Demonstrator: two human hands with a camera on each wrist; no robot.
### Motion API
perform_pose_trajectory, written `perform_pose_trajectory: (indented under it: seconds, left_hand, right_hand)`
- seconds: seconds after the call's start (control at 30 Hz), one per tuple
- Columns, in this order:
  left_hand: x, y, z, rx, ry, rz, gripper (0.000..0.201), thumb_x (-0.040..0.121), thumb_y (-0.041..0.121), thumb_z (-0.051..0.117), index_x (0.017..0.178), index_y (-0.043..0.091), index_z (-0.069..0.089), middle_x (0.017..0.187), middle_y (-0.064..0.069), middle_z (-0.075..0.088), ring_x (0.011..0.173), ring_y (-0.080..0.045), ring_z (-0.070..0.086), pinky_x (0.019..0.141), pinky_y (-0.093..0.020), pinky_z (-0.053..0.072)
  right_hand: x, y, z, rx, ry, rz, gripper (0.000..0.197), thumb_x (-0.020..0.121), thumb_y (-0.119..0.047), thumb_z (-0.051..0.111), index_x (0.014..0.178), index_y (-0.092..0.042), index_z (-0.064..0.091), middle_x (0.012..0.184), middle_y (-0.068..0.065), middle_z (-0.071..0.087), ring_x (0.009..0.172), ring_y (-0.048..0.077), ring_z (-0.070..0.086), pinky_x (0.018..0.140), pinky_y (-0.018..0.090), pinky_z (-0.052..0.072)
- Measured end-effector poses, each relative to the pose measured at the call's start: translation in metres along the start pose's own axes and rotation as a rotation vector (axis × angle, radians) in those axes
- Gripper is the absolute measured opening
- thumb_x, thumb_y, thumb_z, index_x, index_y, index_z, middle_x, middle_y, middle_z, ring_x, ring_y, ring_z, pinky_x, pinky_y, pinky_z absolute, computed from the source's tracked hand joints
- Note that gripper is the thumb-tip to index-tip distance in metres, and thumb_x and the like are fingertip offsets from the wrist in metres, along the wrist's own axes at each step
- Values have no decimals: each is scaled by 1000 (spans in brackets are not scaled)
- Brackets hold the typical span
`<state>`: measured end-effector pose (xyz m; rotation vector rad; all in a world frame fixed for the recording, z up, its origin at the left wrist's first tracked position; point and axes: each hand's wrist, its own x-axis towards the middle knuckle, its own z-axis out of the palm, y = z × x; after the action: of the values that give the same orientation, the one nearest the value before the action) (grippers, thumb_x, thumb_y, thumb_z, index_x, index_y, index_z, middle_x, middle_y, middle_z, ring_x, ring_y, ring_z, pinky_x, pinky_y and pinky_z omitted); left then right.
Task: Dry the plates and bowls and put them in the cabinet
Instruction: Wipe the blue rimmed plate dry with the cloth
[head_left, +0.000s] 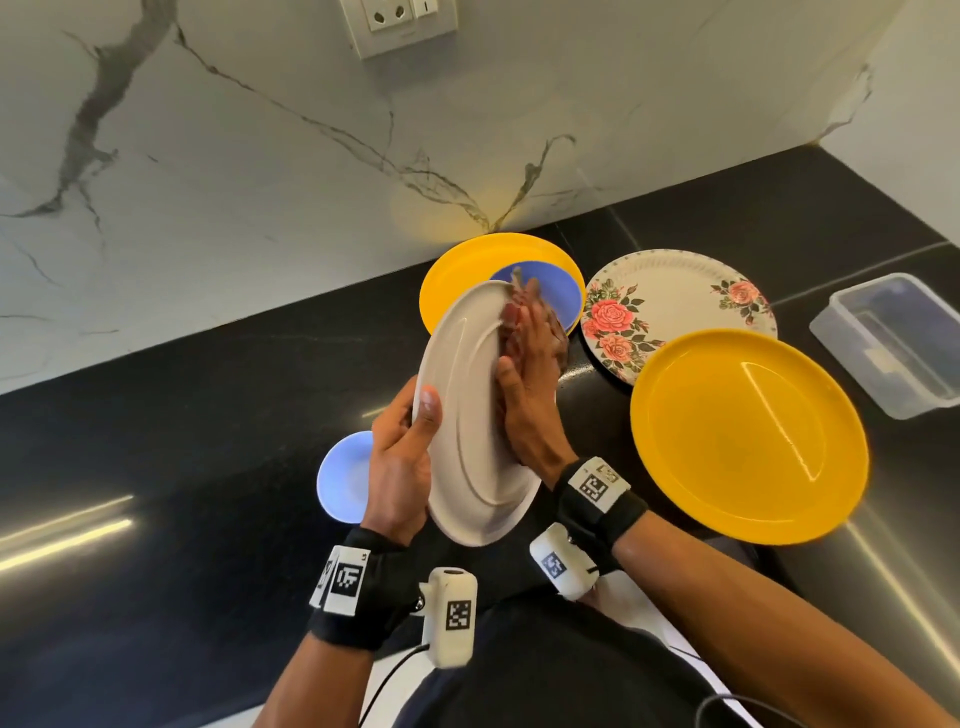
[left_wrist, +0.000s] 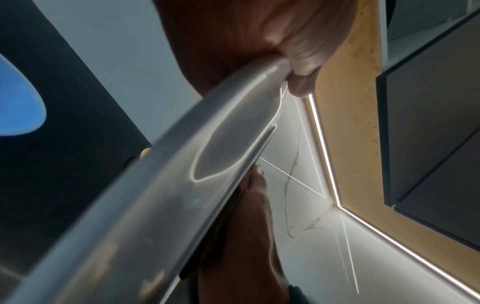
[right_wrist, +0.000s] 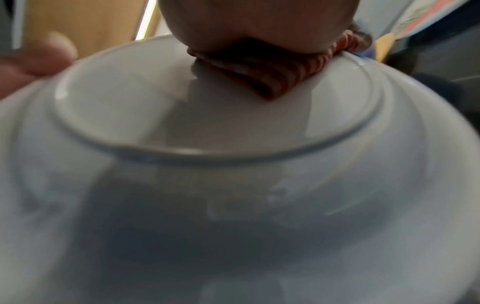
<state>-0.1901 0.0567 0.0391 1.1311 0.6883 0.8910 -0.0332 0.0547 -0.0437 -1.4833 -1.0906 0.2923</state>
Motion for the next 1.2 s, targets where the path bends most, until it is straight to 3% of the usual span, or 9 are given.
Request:
perform_pose_trajectory:
  seconds: [0.13, 0.3, 0.43, 0.63, 0.73, 0.9, 1.0, 1.1, 1.2]
  left_hand:
    - [7, 0, 1, -22, 41, -9, 71, 80, 68, 71, 119, 9, 67, 116, -15, 69, 113, -33, 62, 104, -52, 46]
    - [6, -5, -3, 152, 92, 41, 106, 72, 91, 48, 130, 3, 59, 122, -16, 69, 119, -29, 66, 100, -41, 55]
    - [6, -8, -3, 61, 107, 54, 79, 83, 75, 58, 123, 7, 64, 122, -16, 70, 120, -32, 65, 100, -42, 54]
    - [4, -8, -6, 30, 174, 27, 50, 91, 48, 48, 103, 3, 63, 85, 3, 75, 81, -12, 72, 70, -26, 58]
    - [4, -8, -8, 41, 173, 31, 52, 90, 52, 48, 106, 4, 64, 87, 2, 75, 81, -15, 71, 69, -27, 58]
    - [5, -10, -9, 62, 160, 35, 61, 84, 65, 57, 105, 8, 65, 88, 0, 73, 81, -17, 71, 69, -28, 58]
    - [6, -9, -8, 87, 159, 38, 67, 79, 74, 62, 101, 11, 67, 86, 1, 73, 79, -17, 70, 69, -28, 57]
    - [8, -7, -4, 101, 154, 37, 60, 81, 65, 56, 100, 8, 63, 78, 6, 72, 73, -10, 69, 64, -23, 56]
    - [7, -2, 1, 63, 159, 13, 53, 86, 54, 49, 105, 6, 63, 82, 5, 74, 76, -11, 72, 66, -24, 57]
  right_hand:
    - [-32, -33, 12, -2, -206, -195, 62, 107, -46, 26, 157, -10, 22, 168, 14, 9, 156, 33, 5, 121, 65, 4]
    - [-55, -33, 11, -30, -332, -223, 58, 105, -53, 23, 157, -27, 20, 169, 5, 4, 156, 32, 2, 120, 67, 3]
    - [-51, -22, 8, -40, -349, -257, 55, 105, -53, 24, 156, -32, 22, 168, 2, 7, 156, 32, 6, 119, 69, 6]
    - [-48, 21, 0, 6, -228, 98, 56, 102, -58, 30, 156, -49, 15, 169, -11, 8, 157, 16, 0, 122, 63, 0]
    - [-48, 36, -6, 30, -199, 241, 55, 103, -51, 34, 152, -58, 10, 166, -25, 3, 155, 7, -6, 124, 59, 0]
    - [-45, 34, -10, 135, -166, 337, 64, 105, -41, 37, 161, -33, 7, 168, -20, -3, 153, -1, -6, 127, 45, 0]
    - [-46, 33, -8, 153, -131, 457, 68, 103, -50, 35, 161, -35, 2, 167, -20, -1, 152, -3, -3, 128, 47, 3]
    - [-45, 31, -8, 170, -133, 525, 71, 100, -58, 33, 160, -38, 1, 167, -20, -1, 153, -1, -2, 127, 49, 5]
    - [-49, 22, -7, 189, -172, 400, 69, 101, -55, 35, 158, -46, -3, 167, -20, -6, 154, 4, -6, 126, 54, 4]
